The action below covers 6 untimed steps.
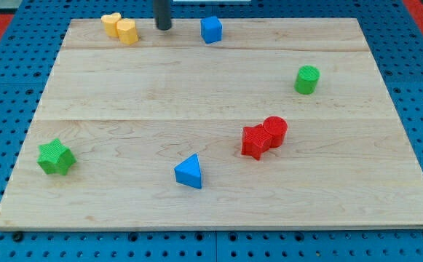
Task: Move the blue cube into the blue triangle
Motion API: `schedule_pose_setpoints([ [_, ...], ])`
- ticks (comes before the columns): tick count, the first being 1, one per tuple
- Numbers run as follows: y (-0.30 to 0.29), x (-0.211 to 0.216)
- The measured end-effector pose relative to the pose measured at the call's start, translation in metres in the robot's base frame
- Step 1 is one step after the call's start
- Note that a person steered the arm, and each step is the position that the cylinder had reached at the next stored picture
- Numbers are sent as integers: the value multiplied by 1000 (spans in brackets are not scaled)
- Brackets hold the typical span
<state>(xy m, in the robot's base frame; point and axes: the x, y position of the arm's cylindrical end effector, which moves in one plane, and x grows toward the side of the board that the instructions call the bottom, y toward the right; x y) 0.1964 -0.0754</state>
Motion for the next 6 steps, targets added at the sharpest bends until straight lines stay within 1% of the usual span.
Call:
schedule_pose_setpoints([
  [1,19,-4],
  [2,59,0],
  [3,114,9],
  [4,126,47],
  [5,97,57],
  [6,74,36],
])
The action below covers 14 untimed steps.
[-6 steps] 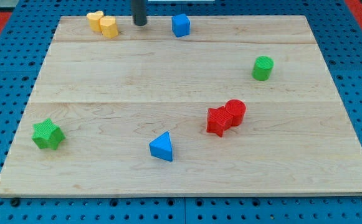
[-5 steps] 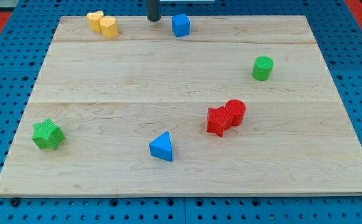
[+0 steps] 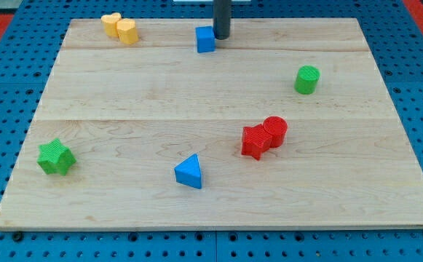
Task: Move the blue cube into the blue triangle
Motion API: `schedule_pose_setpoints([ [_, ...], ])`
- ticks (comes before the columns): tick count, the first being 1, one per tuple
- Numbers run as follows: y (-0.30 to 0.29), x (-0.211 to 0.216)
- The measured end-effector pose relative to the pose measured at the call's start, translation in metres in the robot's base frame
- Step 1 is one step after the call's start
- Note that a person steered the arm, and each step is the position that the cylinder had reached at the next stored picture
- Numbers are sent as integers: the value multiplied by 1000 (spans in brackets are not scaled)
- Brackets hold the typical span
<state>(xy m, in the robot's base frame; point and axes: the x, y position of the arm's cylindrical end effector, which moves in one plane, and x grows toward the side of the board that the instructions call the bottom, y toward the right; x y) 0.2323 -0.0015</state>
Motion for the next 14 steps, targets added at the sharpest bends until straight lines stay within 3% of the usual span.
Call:
schedule_pose_setpoints([
  [1,-40,-8],
  [3,-59,57],
  [4,-93,40],
  [5,-88,73],
  [7,-50,76],
  [8,-47,116],
  [9,-73,120],
  [10,-89,143],
  [13,-60,246],
  [14,-44,260],
])
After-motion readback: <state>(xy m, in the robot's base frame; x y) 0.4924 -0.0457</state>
